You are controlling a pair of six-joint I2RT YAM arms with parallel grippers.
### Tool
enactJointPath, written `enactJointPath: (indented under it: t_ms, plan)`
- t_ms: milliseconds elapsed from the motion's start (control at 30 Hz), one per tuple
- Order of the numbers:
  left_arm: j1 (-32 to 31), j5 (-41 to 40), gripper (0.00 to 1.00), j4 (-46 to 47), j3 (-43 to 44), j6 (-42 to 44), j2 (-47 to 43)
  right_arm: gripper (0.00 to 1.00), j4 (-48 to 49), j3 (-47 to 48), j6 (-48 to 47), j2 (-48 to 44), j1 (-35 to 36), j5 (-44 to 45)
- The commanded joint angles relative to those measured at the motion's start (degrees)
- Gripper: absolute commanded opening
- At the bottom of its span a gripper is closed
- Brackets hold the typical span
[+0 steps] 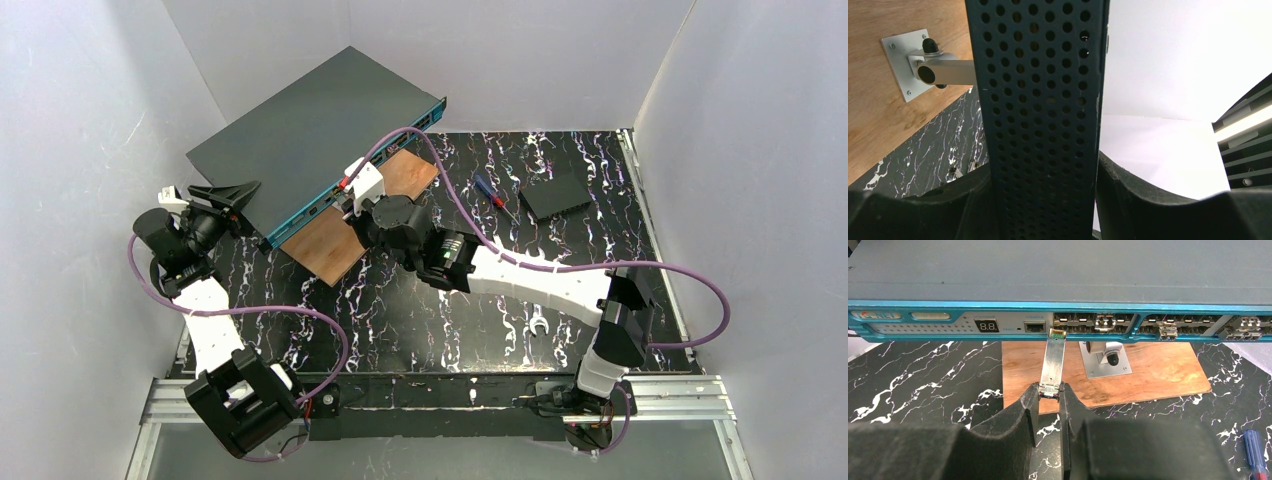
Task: Insert the plug into the switch port
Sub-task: Insert the connector into the switch port.
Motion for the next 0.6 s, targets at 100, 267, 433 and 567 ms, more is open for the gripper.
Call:
enactJointPath:
  t_ms: [100,267,433,567]
  plan:
    - [-0.50,2.35,0.00,-1.39,-0.41,3.40,-0.65,0.01,1.92,1.96,0.74,-1.01,0.16,2.54]
    - [-0.50,2.41,0.00,-1.39,-0.41,3.45,-0.64,0.01,2.06,1.84,0.72,-1.09,0.16,2.86]
    - [-0.49,2.41,0.00,-1.39,-0.41,3.45,-0.61,0.01,2.18,1.94,0.84,-1.02,0.16,2.98]
    - [-0.55,2.41,0.00,-1.39,-0.50,3.38,-0.63,0.01,2.31,1.62,0.79,-1.49,0.16,2.59]
